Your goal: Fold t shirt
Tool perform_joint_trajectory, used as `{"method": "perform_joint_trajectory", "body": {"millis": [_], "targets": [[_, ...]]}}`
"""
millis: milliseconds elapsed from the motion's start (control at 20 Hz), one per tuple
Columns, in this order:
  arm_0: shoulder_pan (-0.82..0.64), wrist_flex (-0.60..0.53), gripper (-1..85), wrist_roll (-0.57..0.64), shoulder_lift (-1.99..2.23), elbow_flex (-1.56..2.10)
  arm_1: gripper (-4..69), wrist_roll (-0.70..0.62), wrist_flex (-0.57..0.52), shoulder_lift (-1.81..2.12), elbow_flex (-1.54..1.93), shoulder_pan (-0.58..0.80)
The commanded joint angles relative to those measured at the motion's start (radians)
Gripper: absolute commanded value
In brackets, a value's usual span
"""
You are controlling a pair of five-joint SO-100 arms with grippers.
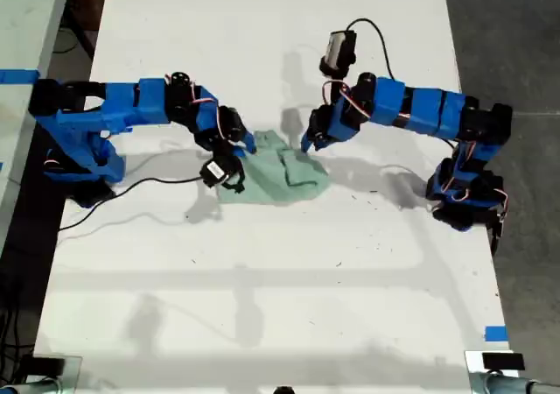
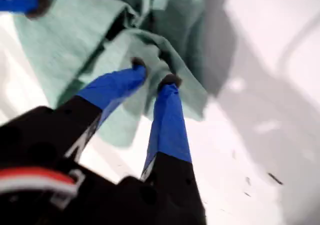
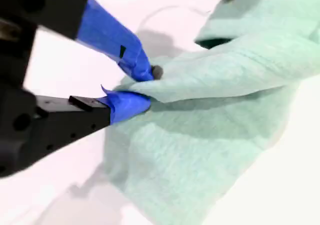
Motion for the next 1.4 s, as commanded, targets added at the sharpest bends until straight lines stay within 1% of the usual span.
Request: {"method": "perform_joint_trajectory", "body": {"millis": [0, 100, 250, 300, 350, 400, 450, 550, 600, 700, 750, 850, 900, 950, 1000, 1050, 1100, 1150, 1200, 1250, 1300, 1350], "targets": [[-0.121, -0.067, 11.0, 0.037, 0.235, 0.256, 24.2, -0.069, 0.055, 0.067, 0.075, 0.118], [-0.175, -0.100, 11.3, 0.075, 0.319, 0.387, 27.2, -0.104, 0.092, 0.074, 0.149, 0.195], [-0.204, -0.103, 10.8, 0.135, 0.368, 0.456, 28.1, -0.149, 0.138, 0.092, 0.189, 0.245], [-0.207, -0.103, 7.7, 0.164, 0.383, 0.462, 27.9, -0.153, 0.161, 0.107, 0.189, 0.250], [-0.206, -0.095, 0.1, 0.195, 0.414, 0.462, 27.3, -0.153, 0.193, 0.138, 0.189, 0.255], [-0.193, -0.094, 0.0, 0.242, 0.472, 0.460, 18.6, -0.153, 0.225, 0.190, 0.202, 0.262], [-0.175, -0.083, 0.0, 0.287, 0.551, 0.446, 2.2, -0.152, 0.238, 0.279, 0.247, 0.268], [-0.103, -0.043, 0.0, 0.333, 0.799, 0.430, 1.9, -0.130, 0.244, 0.541, 0.380, 0.229], [-0.051, -0.023, 0.0, 0.334, 0.956, 0.433, 1.9, -0.098, 0.245, 0.703, 0.457, 0.172], [0.058, 0.006, -0.1, 0.324, 1.210, 0.485, 2.0, -0.029, 0.224, 0.992, 0.615, 0.006], [0.114, 0.005, -0.1, 0.321, 1.279, 0.548, 2.0, 0.035, 0.210, 1.077, 0.696, -0.091], [0.195, -0.046, -0.1, 0.313, 1.399, 0.785, 2.0, 0.150, 0.130, 1.264, 0.913, -0.255], [0.218, -0.098, -0.1, 0.302, 1.509, 0.959, 2.0, 0.184, 0.083, 1.405, 1.045, -0.307], [0.236, -0.150, -0.1, 0.275, 1.654, 1.150, 2.0, 0.201, 0.058, 1.563, 1.186, -0.333], [0.247, -0.152, -0.1, 0.221, 1.822, 1.328, 2.1, 0.207, 0.058, 1.723, 1.324, -0.341], [0.258, -0.170, -0.1, 0.183, 1.798, 1.417, 2.1, 0.212, 0.081, 1.881, 1.448, -0.362], [0.264, -0.212, -0.1, 0.164, 1.769, 1.480, 2.1, 0.204, 0.072, 1.887, 1.523, -0.376], [0.268, -0.210, -0.1, 0.150, 1.807, 1.520, 2.1, 0.193, 0.049, 1.885, 1.580, -0.376], [0.267, -0.155, 0.0, 0.094, 1.818, 1.529, 2.1, 0.187, 0.040, 1.885, 1.620, -0.362], [0.253, -0.126, 1.4, 0.086, 1.818, 1.537, 2.8, 0.186, 0.037, 1.885, 1.652, -0.333], [0.253, -0.107, 4.3, 0.052, 1.818, 1.549, 4.0, 0.170, 0.012, 1.885, 1.677, -0.333], [0.261, -0.095, 2.3, 0.029, 1.816, 1.555, 4.2, 0.147, -0.006, 1.885, 1.700, -0.331]]}}
